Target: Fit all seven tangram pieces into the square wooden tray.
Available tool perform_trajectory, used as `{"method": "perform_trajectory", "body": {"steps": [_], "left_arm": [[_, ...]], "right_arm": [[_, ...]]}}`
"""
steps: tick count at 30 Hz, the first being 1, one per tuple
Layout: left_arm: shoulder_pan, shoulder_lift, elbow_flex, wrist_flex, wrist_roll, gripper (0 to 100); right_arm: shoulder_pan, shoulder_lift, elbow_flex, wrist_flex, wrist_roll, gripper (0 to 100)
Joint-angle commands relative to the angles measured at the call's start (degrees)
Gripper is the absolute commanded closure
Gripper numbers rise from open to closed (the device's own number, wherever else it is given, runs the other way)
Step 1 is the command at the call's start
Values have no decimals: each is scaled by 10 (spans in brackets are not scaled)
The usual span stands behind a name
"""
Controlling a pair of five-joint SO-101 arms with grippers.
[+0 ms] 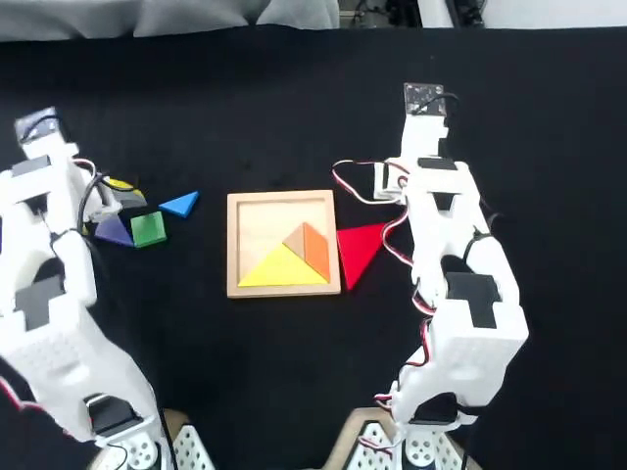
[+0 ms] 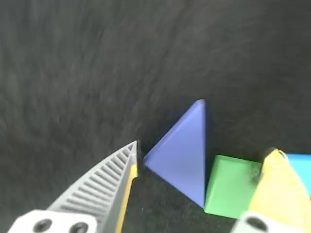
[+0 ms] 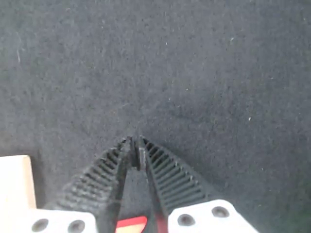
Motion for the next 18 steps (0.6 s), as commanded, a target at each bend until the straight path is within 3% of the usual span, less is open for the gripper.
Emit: {"method": "perform_trajectory", "body": {"steps": [1, 10, 18], "left_arm": [[-24, 33, -102, 56, 21, 617], [-29, 121, -155, 65, 20, 618], [0, 124, -196, 127, 20, 623]], "right_arm": [[4, -2, -30, 7, 5, 984], [4, -2, -31, 8, 5, 984], [4, -2, -31, 8, 5, 984]]}}
